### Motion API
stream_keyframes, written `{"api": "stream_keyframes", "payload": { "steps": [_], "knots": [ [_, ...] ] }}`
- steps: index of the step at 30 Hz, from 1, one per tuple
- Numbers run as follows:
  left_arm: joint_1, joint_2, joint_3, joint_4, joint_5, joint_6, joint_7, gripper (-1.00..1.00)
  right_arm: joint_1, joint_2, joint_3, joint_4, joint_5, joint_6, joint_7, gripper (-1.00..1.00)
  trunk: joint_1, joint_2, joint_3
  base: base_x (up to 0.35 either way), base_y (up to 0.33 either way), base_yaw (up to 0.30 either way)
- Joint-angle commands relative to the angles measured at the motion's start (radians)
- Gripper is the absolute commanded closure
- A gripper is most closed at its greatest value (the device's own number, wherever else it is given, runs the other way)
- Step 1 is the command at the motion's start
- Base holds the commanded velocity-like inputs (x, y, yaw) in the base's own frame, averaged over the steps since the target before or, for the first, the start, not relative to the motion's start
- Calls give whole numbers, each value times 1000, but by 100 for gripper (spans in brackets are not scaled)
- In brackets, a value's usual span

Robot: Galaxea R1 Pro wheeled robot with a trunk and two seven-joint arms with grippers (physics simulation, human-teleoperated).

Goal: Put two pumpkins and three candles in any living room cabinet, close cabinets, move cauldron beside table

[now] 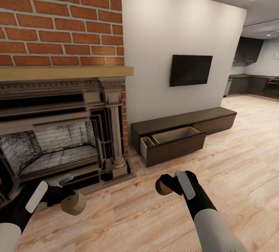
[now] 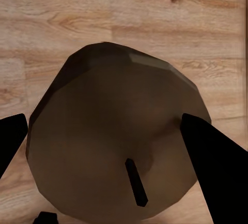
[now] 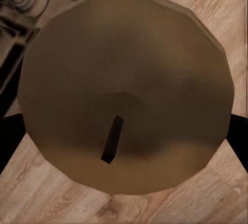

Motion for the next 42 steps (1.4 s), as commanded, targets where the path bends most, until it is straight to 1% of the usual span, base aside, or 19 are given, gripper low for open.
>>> {"api": "stream_keyframes", "payload": {
  "steps": [1,3,5,8,10,11,14,15,16,18,19,22,25,26,28,31,34,38,42],
  "knots": [
    [0,0,-1,0,3,0,0,100,-1,0,-4,0,-3,1,1,100,0,0,0,0,0,-279],
    [0,-1,-2,5,3,-1,1,100,1,-1,-5,-1,1,3,0,100,0,0,0,0,0,-279],
    [1,-4,-3,9,-2,-8,1,100,31,-1,-3,-3,8,2,0,100,0,0,0,0,0,-279],
    [7,-14,-4,12,-11,-39,2,100,119,-2,0,-12,16,-6,3,100,0,0,0,0,0,-279],
    [13,-27,-6,35,-26,-78,2,100,178,-3,2,-24,18,-10,4,100,0,0,0,0,0,-279],
    [18,-43,-15,72,-55,-119,1,100,212,-3,3,-31,20,-19,5,100,0,0,0,0,0,-279],
    [22,-62,-53,147,-130,-192,1,100,269,-3,13,-37,27,-104,6,100,-4,7,3,0,0,-279],
    [22,-72,-67,187,-153,-230,-2,100,291,-4,49,-38,42,-153,6,100,-8,14,6,0,0,-276],
    [22,-82,-72,212,-163,-253,-2,100,300,-4,85,-37,55,-179,6,100,-12,21,8,0,0,-274],
    [23,-107,-79,253,-174,-289,1,100,311,-4,153,-34,73,-218,5,100,-19,35,13,0,0,-260],
    [23,-120,-80,268,-177,-303,2,100,313,-4,175,-32,79,-236,5,100,-23,42,16,0,0,-224],
    [23,-158,-83,289,-189,-330,6,100,324,-4,205,-29,86,-285,5,100,-35,63,24,0,0,-162],
    [23,-179,-92,294,-236,-338,16,100,342,-5,211,-26,87,-314,6,100,-46,84,33,0,0,-75],
    [23,-184,-96,295,-262,-346,19,100,346,-5,212,-25,86,-323,6,100,-50,91,36,0,0,-24],
    [23,-193,-99,296,-283,-368,21,100,349,-6,213,-20,85,-328,6,100,-58,105,42,0,0,-12],
    [23,-205,-101,296,-294,-385,30,100,350,-6,214,-11,88,-344,5,100,-69,126,51,0,0,-5],
    [23,-218,-102,296,-298,-389,43,100,350,-6,213,8,82,-400,7,100,-81,147,60,0,0,-71],
    [23,-223,-103,296,-299,-390,53,100,350,-5,212,81,76,-434,7,100,-96,175,70,0,0,-182],
    [23,-223,-104,297,-299,-390,54,100,349,-5,207,132,70,-449,6,100,-96,175,69,0,0,-262]
  ]
}}
